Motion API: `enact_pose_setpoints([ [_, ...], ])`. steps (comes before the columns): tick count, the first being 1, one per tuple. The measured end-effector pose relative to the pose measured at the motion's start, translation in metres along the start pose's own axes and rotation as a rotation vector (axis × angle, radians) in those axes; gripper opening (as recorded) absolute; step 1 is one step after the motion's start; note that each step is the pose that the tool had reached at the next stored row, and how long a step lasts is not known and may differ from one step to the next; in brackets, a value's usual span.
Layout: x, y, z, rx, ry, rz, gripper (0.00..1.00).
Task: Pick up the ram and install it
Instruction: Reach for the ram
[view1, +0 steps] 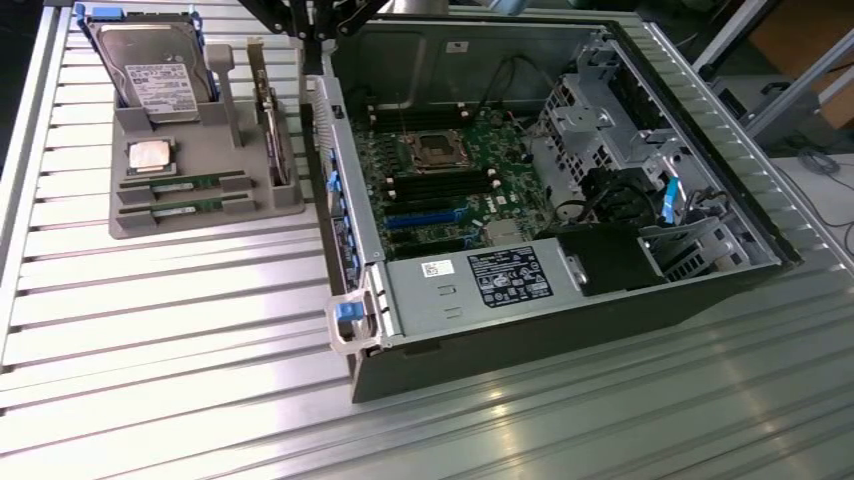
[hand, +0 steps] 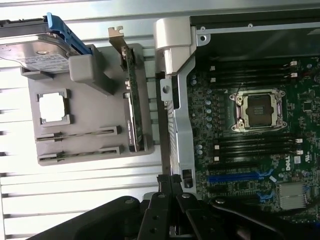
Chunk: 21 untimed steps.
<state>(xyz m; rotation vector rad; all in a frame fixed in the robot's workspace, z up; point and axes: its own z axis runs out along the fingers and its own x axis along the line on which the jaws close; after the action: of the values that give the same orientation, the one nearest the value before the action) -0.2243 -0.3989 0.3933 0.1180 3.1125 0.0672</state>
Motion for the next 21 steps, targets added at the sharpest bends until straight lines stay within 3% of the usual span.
enact_pose_setpoints([
  [21,0.013,-0.001,-0.0004,0.0,0.0001,0.0,0.1],
])
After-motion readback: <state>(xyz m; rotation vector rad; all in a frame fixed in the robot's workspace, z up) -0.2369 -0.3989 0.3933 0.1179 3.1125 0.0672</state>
